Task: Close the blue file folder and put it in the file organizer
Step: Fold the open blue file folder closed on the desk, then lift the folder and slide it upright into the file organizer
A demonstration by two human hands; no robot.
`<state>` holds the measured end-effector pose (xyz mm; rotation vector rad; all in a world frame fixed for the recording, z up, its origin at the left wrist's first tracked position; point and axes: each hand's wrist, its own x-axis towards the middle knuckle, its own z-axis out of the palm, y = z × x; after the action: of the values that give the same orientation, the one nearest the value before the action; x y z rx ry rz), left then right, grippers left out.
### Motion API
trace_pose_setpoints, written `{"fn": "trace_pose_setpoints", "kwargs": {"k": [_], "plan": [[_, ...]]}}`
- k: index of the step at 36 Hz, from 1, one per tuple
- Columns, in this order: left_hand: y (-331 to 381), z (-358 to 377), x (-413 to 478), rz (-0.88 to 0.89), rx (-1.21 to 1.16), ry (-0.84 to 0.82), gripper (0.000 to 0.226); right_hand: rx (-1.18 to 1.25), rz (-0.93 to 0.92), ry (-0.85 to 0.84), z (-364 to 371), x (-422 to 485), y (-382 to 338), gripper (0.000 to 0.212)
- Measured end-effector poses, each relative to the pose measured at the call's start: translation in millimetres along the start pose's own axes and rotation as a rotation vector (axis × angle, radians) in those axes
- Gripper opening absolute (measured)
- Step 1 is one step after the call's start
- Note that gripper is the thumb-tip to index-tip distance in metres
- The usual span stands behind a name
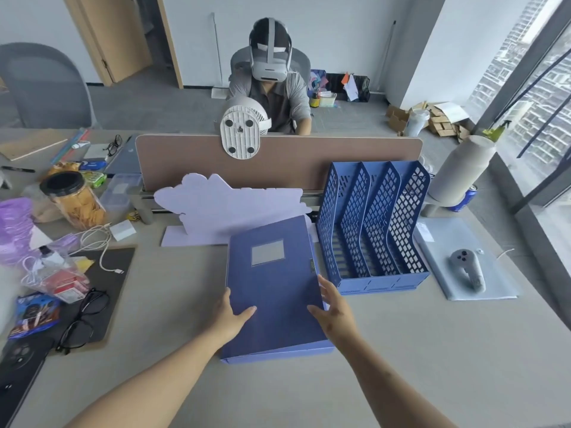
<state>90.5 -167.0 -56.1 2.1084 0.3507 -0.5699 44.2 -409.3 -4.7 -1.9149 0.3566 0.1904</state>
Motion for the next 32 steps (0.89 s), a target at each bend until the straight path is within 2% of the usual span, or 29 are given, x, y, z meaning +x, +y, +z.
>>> {"fn": "trace_pose_setpoints", "kwargs": {"k": [5, 13, 20, 27, 32], "plan": [[-2, 6, 0, 0.032, 0.157, 0.016, 0.104, -0.033, 0.038, -0.016, -5, 1, 24, 0.075], [-8, 17, -6, 0.056, 0.35, 0.145, 0.106, 0.185, 0.114, -0.131, -5, 1, 48, 0.086], [-7, 29, -9, 0.075, 0.326, 0.183, 0.101, 0.363, 0.175, -0.19, -5, 3, 62, 0.093], [-10, 35, -9, 0.105, 0.24, 0.195, 0.101, 0.406, 0.228, -0.191, -6, 6, 69, 0.095], [-11, 37, -10, 0.12, 0.223, 0.198, 0.101, 0.438, 0.227, -0.148, -5, 10, 77, 0.088]]}}
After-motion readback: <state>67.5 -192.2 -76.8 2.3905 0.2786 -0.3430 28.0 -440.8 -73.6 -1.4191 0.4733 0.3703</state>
